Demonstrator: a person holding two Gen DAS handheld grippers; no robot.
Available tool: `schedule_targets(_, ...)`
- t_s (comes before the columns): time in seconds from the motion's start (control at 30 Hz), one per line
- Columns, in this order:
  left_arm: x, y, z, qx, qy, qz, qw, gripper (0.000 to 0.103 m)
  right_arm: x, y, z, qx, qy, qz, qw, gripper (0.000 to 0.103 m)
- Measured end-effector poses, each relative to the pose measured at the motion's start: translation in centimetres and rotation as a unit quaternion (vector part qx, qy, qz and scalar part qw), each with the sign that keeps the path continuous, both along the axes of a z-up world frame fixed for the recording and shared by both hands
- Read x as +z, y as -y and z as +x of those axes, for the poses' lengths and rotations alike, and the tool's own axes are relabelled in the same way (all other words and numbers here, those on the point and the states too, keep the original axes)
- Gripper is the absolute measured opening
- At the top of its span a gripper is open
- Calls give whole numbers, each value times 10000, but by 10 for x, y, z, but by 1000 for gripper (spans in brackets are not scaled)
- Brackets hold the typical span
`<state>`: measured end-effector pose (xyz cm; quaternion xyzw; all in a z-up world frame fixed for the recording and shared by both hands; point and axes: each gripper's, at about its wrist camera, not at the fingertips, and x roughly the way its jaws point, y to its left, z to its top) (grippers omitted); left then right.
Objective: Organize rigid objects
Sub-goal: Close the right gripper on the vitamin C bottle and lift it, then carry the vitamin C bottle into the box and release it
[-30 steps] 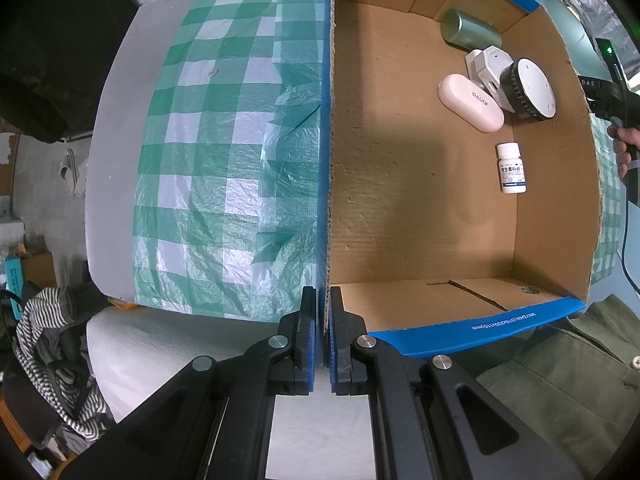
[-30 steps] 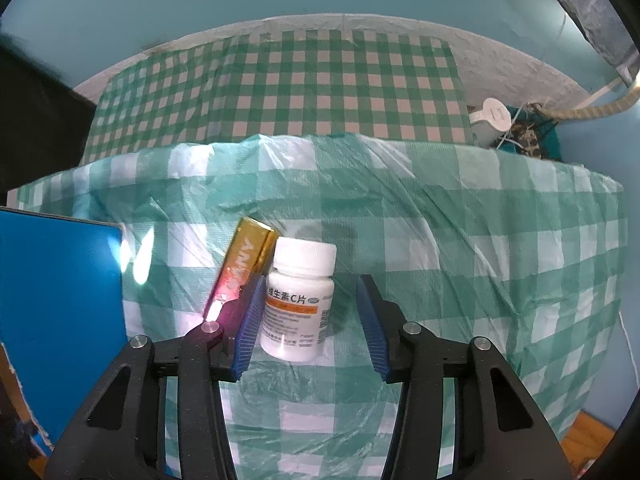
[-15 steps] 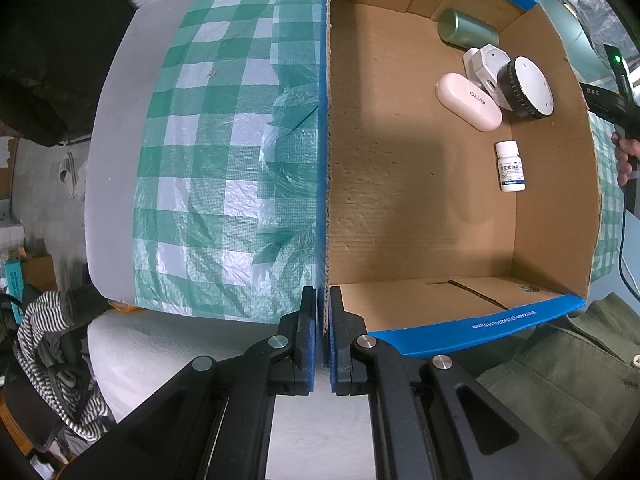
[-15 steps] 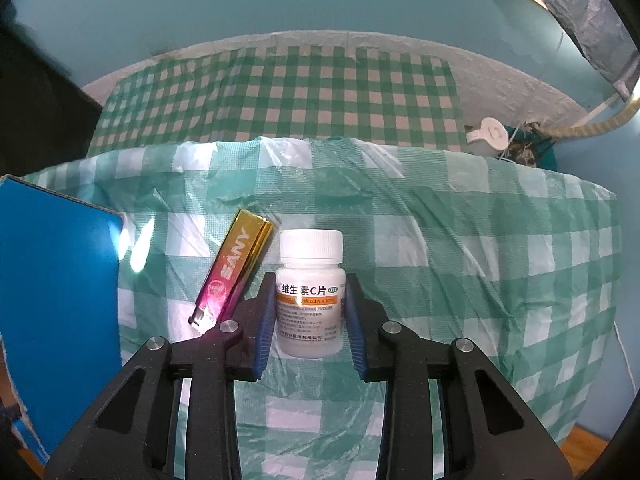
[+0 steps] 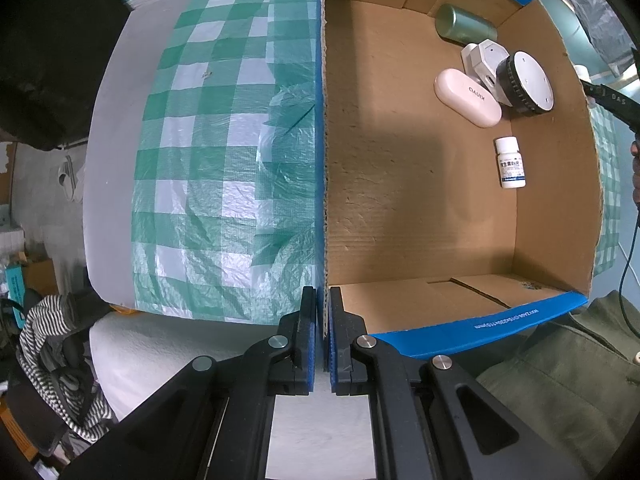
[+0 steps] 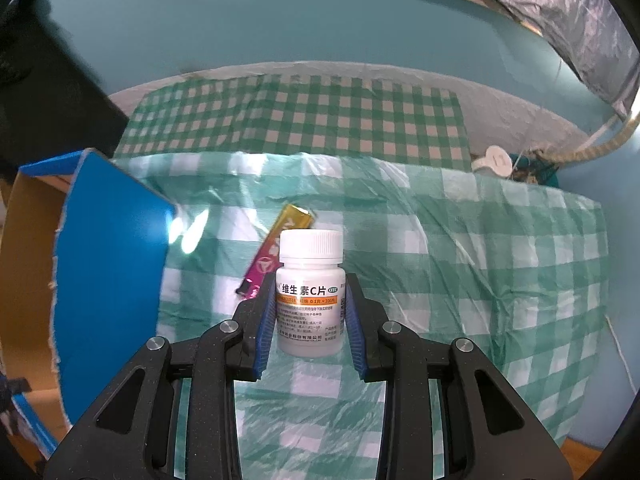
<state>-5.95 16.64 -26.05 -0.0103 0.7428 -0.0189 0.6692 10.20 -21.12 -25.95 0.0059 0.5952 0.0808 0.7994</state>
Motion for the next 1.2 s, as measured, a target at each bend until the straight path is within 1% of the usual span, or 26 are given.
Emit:
schedule_targets(0.3, 0, -1, 0, 38, 13, -16, 10000, 5, 31, -19, -6, 226, 343, 141, 9991, 31)
schedule_targets(0.57, 0, -2, -1, 29, 23, -16, 10000, 5, 52, -37, -8, 433, 527, 293, 9972, 31)
schedule_targets(0.83, 0, -2, -1, 20, 26, -12, 10000, 5, 65, -59, -10, 726, 607, 398, 9947, 31)
schedule_targets(1.2, 2, -1, -1, -17, 34, -4, 10000, 5, 77, -105, -9, 1233, 767, 446, 9884, 31)
